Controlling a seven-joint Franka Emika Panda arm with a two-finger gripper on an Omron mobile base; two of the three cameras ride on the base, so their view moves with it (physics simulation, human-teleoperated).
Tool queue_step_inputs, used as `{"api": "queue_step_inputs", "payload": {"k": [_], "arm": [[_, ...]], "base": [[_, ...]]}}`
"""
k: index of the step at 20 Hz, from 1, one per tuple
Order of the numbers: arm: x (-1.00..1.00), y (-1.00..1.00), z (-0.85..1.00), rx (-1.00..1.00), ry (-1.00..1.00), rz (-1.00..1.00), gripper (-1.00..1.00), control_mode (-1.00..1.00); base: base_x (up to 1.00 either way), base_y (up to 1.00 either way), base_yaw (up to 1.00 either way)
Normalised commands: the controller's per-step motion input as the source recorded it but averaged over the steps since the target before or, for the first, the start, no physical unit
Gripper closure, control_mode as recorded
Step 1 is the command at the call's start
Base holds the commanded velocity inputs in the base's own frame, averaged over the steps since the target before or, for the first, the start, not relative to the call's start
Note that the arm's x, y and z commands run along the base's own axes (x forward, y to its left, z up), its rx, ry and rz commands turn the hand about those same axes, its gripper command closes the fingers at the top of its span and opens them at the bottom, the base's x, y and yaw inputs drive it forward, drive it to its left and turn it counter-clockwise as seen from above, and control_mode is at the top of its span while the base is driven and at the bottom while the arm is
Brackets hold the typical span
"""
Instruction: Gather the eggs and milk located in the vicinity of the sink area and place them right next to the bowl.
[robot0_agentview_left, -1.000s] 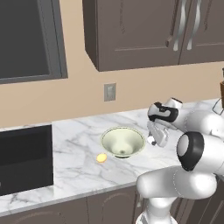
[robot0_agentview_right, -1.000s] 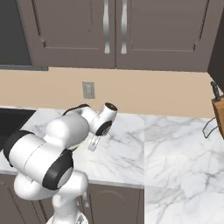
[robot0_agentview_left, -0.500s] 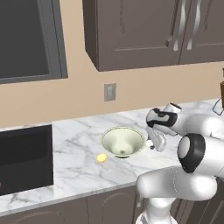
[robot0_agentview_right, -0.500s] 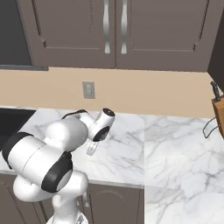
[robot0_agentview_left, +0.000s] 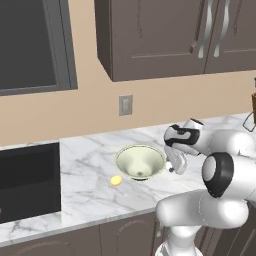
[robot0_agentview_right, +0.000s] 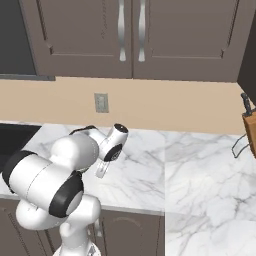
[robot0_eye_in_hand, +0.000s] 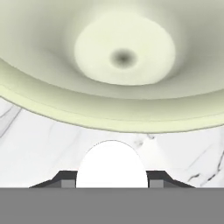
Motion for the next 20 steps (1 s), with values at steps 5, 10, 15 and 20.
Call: {"api": "queue_step_inputs", "payload": {"k": [5, 10, 15, 20], "arm": [[0.00, 0.09, 0.00, 0.00, 0.04, -0.02, 1.00, -1.00], [0.00, 0.01, -0.11, 0.00, 0.00, 0.00, 1.00, -1.00], [0.00, 0.00, -0.23, 0.00, 0.00, 0.00, 1.00, -1.00], [0.00, 0.03, -0.01, 0.00, 0.00, 0.00, 1.00, -1.00]], "base": [[0.00, 0.00, 0.00], [0.00, 0.00, 0.00], [0.00, 0.00, 0.00], [0.00, 0.00, 0.00]]}}
